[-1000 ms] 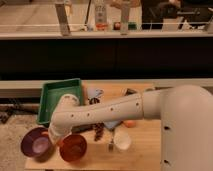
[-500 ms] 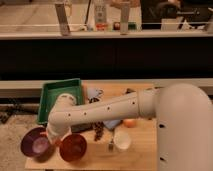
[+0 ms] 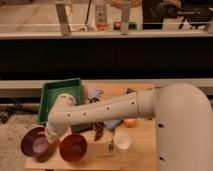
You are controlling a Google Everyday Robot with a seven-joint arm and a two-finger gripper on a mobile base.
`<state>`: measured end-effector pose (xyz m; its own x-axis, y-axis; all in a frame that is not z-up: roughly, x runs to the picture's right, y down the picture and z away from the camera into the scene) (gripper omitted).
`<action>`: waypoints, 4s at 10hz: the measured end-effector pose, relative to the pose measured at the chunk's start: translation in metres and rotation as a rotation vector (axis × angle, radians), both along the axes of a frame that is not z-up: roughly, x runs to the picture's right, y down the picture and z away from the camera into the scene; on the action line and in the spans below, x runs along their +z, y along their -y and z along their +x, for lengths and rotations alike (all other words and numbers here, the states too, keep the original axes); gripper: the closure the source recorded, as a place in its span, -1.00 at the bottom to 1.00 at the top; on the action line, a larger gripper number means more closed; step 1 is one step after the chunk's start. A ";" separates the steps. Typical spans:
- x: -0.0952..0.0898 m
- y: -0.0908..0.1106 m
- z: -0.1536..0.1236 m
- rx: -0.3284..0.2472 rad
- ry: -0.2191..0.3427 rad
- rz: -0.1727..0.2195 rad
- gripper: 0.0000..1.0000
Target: Place pepper in red bowl
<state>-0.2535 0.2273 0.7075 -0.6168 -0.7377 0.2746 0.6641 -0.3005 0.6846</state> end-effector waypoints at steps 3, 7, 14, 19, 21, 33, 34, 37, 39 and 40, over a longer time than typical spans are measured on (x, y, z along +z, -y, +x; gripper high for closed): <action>-0.004 0.002 0.046 0.051 0.025 0.005 1.00; -0.010 -0.001 0.084 -0.021 0.151 -0.013 1.00; -0.013 -0.017 0.099 -0.272 0.391 -0.044 1.00; -0.003 -0.023 0.102 -0.318 0.398 -0.093 1.00; -0.002 -0.025 0.099 -0.330 0.416 -0.105 0.85; -0.020 0.002 0.091 -0.401 0.429 -0.134 -0.60; -0.019 0.000 0.090 -0.413 0.430 -0.143 -0.60; -0.020 -0.002 0.088 -0.431 0.435 -0.134 -0.60; -0.024 -0.003 0.086 -0.443 0.450 -0.117 -0.60; -0.025 -0.003 0.085 -0.445 0.455 -0.112 -0.60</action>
<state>-0.1682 0.2305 0.6827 -0.9298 -0.3670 -0.0258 0.1290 -0.3908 0.9114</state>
